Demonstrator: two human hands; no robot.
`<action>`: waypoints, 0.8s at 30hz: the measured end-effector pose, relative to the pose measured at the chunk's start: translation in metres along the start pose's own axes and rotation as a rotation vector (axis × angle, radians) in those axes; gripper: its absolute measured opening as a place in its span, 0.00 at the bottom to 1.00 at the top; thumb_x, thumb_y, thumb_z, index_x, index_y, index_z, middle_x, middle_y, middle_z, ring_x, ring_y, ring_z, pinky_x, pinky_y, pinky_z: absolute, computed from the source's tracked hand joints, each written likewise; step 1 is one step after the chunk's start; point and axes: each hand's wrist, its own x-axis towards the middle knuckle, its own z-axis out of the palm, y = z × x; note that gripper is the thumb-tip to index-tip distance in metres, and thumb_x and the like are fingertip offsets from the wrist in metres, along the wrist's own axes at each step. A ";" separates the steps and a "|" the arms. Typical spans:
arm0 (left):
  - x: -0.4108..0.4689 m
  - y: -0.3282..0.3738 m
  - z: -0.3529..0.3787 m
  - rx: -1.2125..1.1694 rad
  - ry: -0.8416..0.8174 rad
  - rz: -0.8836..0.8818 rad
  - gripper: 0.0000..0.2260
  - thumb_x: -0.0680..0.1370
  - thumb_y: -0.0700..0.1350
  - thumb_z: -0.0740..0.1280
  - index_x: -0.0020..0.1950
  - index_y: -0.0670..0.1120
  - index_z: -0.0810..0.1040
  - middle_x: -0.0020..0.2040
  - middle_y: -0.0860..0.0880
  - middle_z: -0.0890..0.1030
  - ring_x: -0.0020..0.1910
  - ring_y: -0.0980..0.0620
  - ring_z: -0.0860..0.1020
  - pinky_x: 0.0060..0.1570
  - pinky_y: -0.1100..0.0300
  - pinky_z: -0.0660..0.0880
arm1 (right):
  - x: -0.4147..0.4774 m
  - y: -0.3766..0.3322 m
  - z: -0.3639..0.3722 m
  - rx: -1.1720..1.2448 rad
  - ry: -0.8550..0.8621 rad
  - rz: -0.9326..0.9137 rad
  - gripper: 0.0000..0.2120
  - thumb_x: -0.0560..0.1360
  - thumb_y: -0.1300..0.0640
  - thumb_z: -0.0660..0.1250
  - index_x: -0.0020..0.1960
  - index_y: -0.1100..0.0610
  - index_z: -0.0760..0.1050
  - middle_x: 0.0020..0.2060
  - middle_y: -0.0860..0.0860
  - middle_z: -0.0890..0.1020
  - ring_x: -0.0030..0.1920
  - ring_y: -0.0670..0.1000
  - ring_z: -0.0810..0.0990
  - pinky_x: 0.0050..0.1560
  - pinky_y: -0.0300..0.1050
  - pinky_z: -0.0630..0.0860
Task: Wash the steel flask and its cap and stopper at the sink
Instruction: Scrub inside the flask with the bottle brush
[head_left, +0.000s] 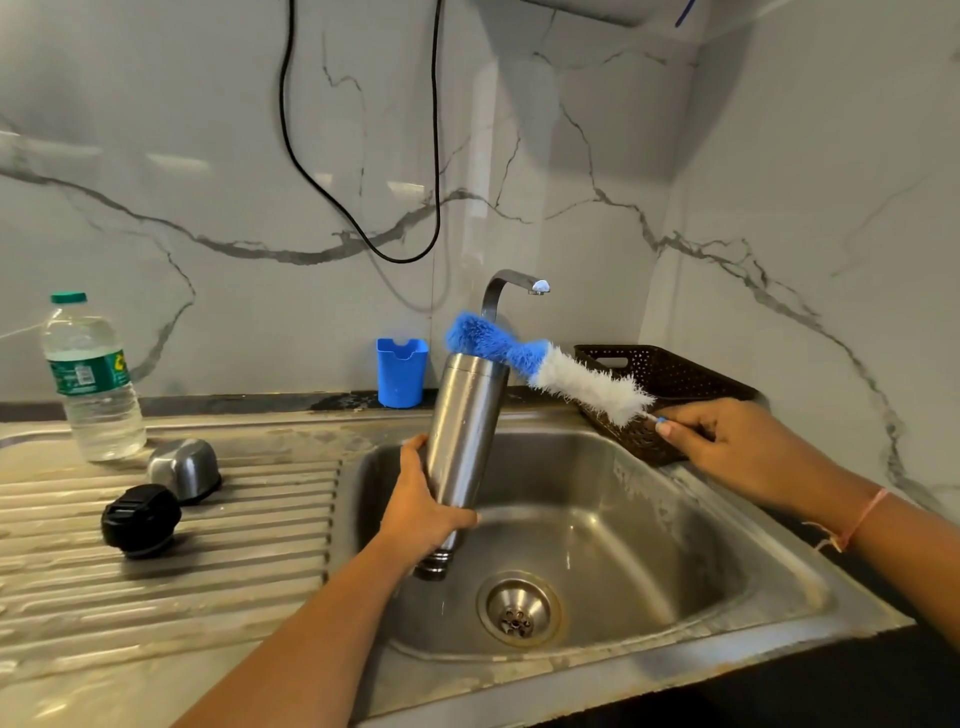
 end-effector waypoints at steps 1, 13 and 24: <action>0.000 0.001 0.001 -0.002 -0.002 0.005 0.49 0.63 0.37 0.79 0.74 0.52 0.50 0.64 0.50 0.68 0.60 0.50 0.70 0.62 0.50 0.72 | 0.002 0.000 -0.001 -0.017 0.001 0.012 0.13 0.79 0.51 0.60 0.51 0.55 0.81 0.35 0.54 0.83 0.27 0.45 0.73 0.32 0.41 0.70; -0.001 0.002 0.003 0.102 -0.024 0.059 0.49 0.64 0.39 0.79 0.74 0.54 0.51 0.59 0.54 0.66 0.57 0.53 0.71 0.54 0.59 0.73 | 0.003 -0.006 -0.008 -0.005 -0.023 -0.002 0.11 0.79 0.52 0.61 0.47 0.50 0.81 0.34 0.50 0.82 0.23 0.38 0.72 0.28 0.31 0.66; 0.001 -0.003 -0.001 0.038 0.043 0.003 0.49 0.64 0.38 0.79 0.74 0.52 0.50 0.66 0.47 0.69 0.60 0.49 0.71 0.61 0.50 0.72 | 0.003 -0.004 -0.004 0.027 -0.053 -0.016 0.16 0.79 0.51 0.61 0.44 0.61 0.81 0.37 0.59 0.83 0.22 0.41 0.68 0.29 0.32 0.67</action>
